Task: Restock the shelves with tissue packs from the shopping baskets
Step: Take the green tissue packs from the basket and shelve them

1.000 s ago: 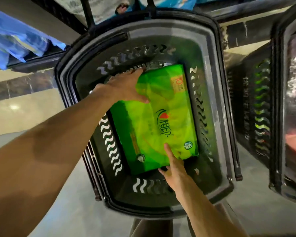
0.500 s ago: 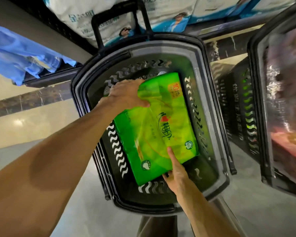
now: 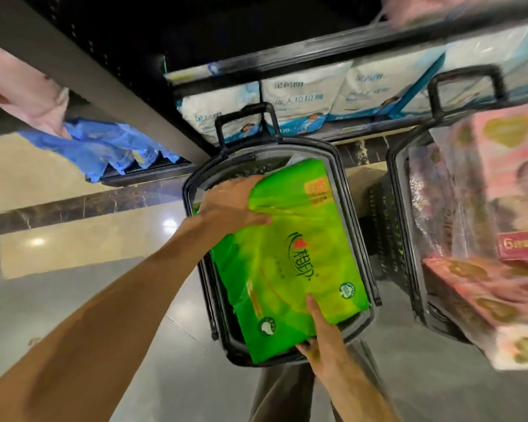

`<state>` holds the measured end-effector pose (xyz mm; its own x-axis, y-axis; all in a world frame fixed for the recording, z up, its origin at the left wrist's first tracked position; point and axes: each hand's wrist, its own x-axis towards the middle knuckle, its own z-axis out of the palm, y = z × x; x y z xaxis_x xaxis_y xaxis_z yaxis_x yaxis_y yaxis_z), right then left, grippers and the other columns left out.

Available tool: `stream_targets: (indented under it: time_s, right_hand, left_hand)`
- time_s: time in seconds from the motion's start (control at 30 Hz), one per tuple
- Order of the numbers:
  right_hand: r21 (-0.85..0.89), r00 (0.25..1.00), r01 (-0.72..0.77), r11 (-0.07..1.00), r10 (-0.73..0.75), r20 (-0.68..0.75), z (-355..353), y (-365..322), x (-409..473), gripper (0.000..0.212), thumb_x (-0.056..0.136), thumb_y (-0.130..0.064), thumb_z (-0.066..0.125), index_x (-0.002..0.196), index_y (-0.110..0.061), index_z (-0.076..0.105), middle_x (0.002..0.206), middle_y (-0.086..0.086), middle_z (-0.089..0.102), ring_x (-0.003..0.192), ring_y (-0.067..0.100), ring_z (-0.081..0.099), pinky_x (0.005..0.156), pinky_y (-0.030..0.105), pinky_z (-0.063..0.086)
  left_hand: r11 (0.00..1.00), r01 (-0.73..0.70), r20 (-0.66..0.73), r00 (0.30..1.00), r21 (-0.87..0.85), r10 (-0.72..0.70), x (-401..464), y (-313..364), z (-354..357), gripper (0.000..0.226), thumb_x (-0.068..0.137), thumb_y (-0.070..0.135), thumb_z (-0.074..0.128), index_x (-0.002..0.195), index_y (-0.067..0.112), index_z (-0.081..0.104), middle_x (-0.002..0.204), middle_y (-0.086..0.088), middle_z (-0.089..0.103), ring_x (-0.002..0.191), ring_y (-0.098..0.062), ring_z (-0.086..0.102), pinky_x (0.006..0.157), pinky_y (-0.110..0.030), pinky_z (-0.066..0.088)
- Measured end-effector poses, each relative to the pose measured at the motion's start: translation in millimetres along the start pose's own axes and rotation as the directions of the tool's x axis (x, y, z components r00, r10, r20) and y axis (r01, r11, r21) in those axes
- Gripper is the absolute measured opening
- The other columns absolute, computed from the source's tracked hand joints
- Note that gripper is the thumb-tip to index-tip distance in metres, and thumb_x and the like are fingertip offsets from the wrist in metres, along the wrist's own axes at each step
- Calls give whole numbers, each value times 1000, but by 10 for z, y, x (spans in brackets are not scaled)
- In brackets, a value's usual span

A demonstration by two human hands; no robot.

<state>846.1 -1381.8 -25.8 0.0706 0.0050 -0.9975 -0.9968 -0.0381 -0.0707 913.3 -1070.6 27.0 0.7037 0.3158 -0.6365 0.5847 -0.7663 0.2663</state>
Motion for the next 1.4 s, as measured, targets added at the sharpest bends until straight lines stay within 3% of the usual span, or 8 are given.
stream_targets:
  time_s: [0.1,0.3,0.5,0.7,0.83,1.0,1.2,1.4]
  right_hand:
    - [8,998,60,998,-60,-3,-102,-45,-319,79,70,-47,86,141,-32,56,126,7,73,103,28,69,79,43,58]
    - [-82,951,308,948,-304,63,-244,-422,-989,53,85,-42,77,135,-40,59,123,-4,74,113,29,68,93,47,55]
    - [-234,808,589,774,-556,196,-187,-1108,-1616,83,58,-51,95,131,-25,66,120,-2,76,111,23,73,103,55,53]
    - [-295,633,774,560,-686,358,29,-1615,-2590,48,80,-20,84,125,-18,68,113,3,78,94,13,77,68,24,62]
    - [-286,506,862,419,-754,418,160,-1839,-3299,43,83,-9,83,119,-25,66,108,-5,77,92,7,76,68,19,59]
    - [-259,390,918,301,-805,447,281,-2053,-4047,39,82,-8,83,111,-26,63,102,-9,75,82,-1,74,64,15,57]
    - [-249,281,952,178,-829,484,376,-2430,-4555,90,66,-39,93,141,-21,45,124,-4,67,109,14,68,90,36,59]
    - [-188,129,982,26,-821,557,665,-2995,-4923,88,71,-30,91,142,-22,41,126,-9,64,109,3,65,93,28,58]
  left_hand:
    - [999,-48,-24,999,7,49,-211,198,-182,104,71,78,71,157,40,25,157,1,44,141,-28,45,113,-48,40]
    - [989,-52,-193,981,-142,24,-819,412,-595,96,77,66,77,156,35,33,152,-3,51,136,-28,50,106,-39,41]
    - [889,59,-286,935,-455,-208,-1534,348,-964,96,74,65,80,154,36,35,147,0,56,131,-28,55,105,-42,48]
    - [709,-95,-413,863,-699,-291,-2322,418,-1390,85,73,63,81,147,40,44,131,17,62,118,-9,60,98,-33,50]
    - [652,-188,-499,801,-734,-331,-2804,547,-1790,87,73,65,81,147,40,43,134,15,62,120,-11,60,101,-38,50]
    - [579,-285,-559,741,-764,-372,-3234,751,-2271,91,76,49,84,152,33,37,135,13,55,115,-7,54,96,-26,46]
    - [639,-299,-650,630,-709,-426,-3368,845,-2670,105,60,85,72,147,41,34,135,1,50,124,-23,52,102,-54,51]
    - [617,-407,-722,540,-673,-432,-3242,1047,-3084,103,66,66,84,150,36,32,140,1,49,128,-21,51,104,-52,50]
